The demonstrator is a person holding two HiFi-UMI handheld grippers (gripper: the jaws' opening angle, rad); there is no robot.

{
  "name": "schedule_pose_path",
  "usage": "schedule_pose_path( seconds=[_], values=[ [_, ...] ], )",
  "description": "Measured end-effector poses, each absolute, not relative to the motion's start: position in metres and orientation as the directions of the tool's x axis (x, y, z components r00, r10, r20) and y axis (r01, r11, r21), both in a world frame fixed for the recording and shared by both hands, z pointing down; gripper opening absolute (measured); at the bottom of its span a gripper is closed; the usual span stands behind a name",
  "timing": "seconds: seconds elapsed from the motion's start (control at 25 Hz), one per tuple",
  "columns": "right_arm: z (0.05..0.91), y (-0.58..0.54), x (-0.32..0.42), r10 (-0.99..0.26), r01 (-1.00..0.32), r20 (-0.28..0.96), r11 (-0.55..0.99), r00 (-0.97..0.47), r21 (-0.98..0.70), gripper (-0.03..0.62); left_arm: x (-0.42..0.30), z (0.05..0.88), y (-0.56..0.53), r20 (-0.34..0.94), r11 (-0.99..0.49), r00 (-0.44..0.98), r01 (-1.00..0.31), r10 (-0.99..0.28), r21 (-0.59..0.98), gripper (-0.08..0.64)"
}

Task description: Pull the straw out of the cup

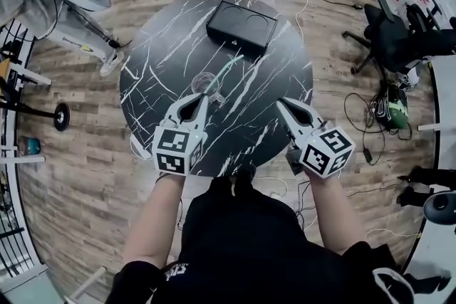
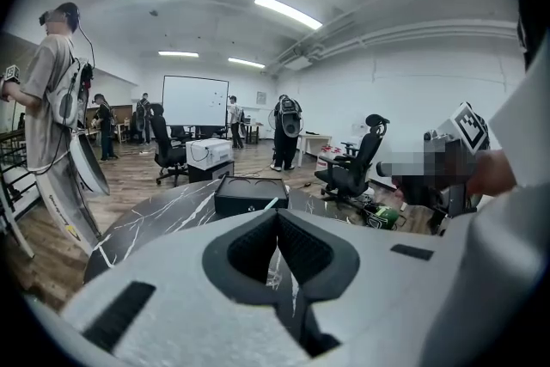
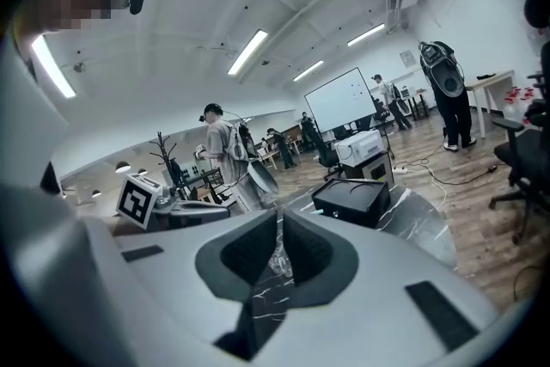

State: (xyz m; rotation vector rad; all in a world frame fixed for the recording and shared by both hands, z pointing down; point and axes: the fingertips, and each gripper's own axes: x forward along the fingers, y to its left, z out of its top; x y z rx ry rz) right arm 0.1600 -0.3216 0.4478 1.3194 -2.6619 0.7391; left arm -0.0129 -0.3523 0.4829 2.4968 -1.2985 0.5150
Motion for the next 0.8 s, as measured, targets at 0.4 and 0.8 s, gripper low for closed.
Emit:
schedule_pose_path(
  seconds=[0.4, 0.8],
  values=[
    [0.478, -0.353, 0.145, -0.722, -0.787, 0.335, 0.482, -0.606, -0.385, 0.030, -0.019, 0.528, -0.399, 0.467, -0.619, 0.567, -0.784, -0.678, 0.052, 0.011],
    [0.521, -0.355, 0.140, -0.703, -0.790, 0.383, 0.446, -0.600, -0.420, 0.031, 0.000, 0.574, -0.420, 0.500, -0.706, 0.627, -0.707, -0.597, 0.043, 0.137]
  ],
)
